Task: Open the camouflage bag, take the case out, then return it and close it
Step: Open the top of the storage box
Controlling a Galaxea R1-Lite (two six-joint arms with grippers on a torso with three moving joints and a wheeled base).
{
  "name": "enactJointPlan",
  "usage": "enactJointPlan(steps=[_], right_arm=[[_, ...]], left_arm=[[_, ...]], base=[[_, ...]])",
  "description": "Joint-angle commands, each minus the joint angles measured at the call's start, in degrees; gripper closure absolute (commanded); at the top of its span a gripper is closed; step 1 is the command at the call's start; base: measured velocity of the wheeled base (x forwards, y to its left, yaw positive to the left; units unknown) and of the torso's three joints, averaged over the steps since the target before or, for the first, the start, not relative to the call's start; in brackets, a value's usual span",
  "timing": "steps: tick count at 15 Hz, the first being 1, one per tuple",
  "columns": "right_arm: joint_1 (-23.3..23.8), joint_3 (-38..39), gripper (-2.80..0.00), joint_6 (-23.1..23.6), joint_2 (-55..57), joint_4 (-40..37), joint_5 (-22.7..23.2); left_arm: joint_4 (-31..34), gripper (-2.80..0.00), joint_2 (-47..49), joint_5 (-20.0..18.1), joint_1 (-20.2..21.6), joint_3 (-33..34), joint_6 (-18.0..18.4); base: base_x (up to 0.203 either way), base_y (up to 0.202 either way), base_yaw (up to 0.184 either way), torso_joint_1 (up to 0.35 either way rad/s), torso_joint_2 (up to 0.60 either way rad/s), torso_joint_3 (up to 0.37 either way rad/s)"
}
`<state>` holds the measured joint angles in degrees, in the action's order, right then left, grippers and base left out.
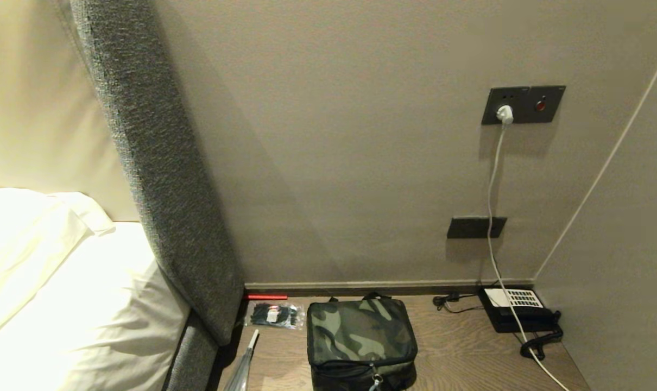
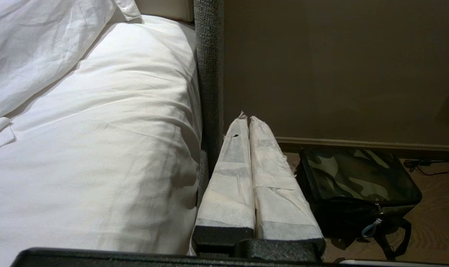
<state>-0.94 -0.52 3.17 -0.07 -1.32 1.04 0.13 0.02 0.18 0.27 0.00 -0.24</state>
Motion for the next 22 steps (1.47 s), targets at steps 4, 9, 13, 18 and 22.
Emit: enactJointPlan(steps=[4, 9, 13, 18, 22], right_arm=[[0.0, 0.0, 0.00, 0.1, -0.1, 0.0, 0.0], [0.0, 0.0, 0.00, 0.1, 0.0, 0.0, 0.0], [0.0, 0.0, 0.00, 0.1, 0.0, 0.0, 0.0], [0.0, 0.0, 0.00, 0.0, 0.0, 0.0, 0.0], [0.0, 0.0, 0.00, 0.0, 0.0, 0.0, 0.0]], left_arm=[[0.1, 0.00, -0.1, 0.1, 0.0, 0.2, -0.3], [0.0, 0.00, 0.0, 0.1, 0.0, 0.2, -0.4], [0.0, 0.00, -0.1, 0.1, 0.0, 0.2, -0.5], [0.0, 0.00, 0.0, 0.1, 0.0, 0.1, -0.5], [0.0, 0.00, -0.1, 0.1, 0.0, 0.1, -0.5]], base=[[0.000, 0.000, 0.000, 0.000, 0.00, 0.000], [0.000, 0.000, 0.000, 0.003, 0.00, -0.094], [0.000, 0.000, 0.000, 0.003, 0.00, -0.193], [0.000, 0.000, 0.000, 0.000, 0.00, -0.197], [0.000, 0.000, 0.000, 0.004, 0.00, -0.195]])
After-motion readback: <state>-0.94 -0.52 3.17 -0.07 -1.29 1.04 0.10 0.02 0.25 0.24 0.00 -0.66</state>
